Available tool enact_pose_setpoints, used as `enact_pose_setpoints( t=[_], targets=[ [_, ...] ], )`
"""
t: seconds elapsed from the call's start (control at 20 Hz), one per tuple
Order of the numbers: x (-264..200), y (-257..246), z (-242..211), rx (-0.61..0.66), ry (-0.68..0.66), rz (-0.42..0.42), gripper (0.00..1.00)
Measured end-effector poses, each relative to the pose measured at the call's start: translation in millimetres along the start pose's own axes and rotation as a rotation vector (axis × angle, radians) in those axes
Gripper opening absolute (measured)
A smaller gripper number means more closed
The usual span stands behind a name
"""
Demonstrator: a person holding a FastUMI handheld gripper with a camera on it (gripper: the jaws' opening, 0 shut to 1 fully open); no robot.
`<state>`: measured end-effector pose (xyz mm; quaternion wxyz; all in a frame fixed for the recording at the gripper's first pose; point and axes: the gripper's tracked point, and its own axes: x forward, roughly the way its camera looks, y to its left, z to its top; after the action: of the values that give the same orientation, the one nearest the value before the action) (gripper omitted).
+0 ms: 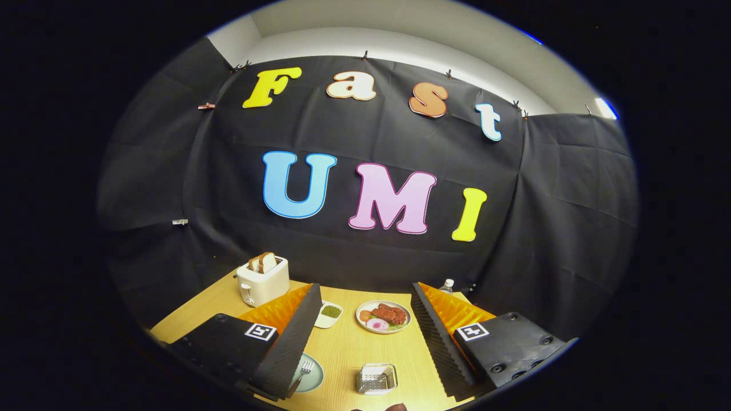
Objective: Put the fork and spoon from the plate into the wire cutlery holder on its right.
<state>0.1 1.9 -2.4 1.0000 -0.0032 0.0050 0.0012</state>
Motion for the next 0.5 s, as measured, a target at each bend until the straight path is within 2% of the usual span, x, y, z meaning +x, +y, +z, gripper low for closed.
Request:
enact_pose_setpoints(
  t=[0.5],
  targets=[
    [-1.0,5.7,-4.0,0.005,0.012,0.007,0.98]
  ],
)
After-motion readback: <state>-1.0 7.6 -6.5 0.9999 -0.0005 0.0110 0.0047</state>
